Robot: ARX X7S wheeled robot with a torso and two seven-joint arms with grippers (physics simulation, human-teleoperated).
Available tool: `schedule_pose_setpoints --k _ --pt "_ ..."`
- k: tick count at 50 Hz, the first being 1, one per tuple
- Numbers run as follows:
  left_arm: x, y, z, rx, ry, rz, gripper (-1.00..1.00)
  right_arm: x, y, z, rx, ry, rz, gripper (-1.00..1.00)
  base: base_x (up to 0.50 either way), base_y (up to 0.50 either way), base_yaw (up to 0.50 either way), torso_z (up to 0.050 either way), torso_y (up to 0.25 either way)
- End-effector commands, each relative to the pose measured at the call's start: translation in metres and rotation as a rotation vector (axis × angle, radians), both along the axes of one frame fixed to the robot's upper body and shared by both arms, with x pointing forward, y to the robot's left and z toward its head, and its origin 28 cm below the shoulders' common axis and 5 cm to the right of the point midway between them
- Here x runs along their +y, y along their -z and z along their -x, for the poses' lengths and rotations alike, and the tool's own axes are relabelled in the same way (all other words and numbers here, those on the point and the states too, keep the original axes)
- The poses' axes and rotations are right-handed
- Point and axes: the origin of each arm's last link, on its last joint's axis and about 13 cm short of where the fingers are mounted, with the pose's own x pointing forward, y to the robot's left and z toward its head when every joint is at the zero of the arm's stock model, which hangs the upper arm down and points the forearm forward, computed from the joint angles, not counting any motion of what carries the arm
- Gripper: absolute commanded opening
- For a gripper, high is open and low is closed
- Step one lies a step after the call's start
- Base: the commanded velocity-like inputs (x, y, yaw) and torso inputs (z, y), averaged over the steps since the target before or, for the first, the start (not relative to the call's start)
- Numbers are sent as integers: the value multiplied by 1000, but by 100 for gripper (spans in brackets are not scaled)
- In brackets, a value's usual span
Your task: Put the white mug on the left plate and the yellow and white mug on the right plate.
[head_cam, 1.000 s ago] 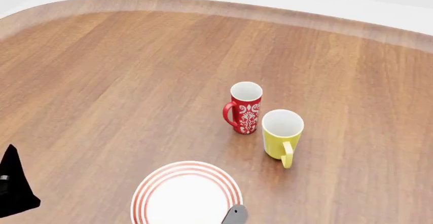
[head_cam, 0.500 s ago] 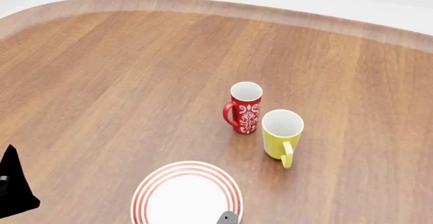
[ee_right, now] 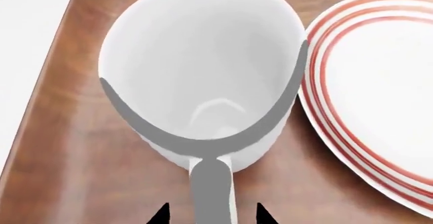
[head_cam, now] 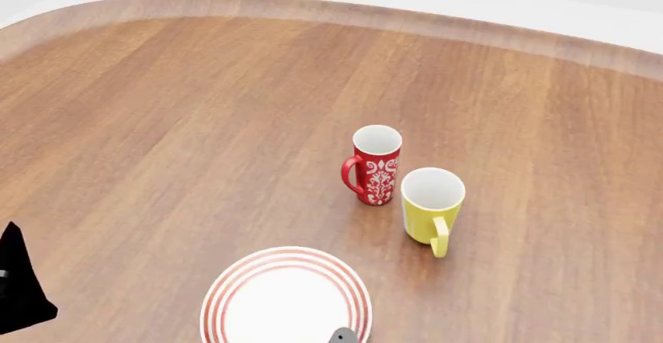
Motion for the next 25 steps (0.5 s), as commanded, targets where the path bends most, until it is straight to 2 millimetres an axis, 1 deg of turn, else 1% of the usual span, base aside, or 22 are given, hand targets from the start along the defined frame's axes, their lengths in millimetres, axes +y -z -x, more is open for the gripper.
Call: schedule_pose_setpoints --k 1,6,16,25 --pt "0 0 -1 1 -1 0 100 0 0 -1 -2 9 -13 -100 0 0 0 0 0" --pt "1 1 -1 1 -2 2 100 0 -4 -3 -21 9 -18 -100 0 0 0 0 0" --pt "0 0 -3 2 -3 3 100 7 -18 8 -43 -100 -21 -100 0 0 0 0 0" --pt "0 1 -3 1 -2 3 100 11 -41 10 -154 -107 -57 -100 0 0 0 0 2"
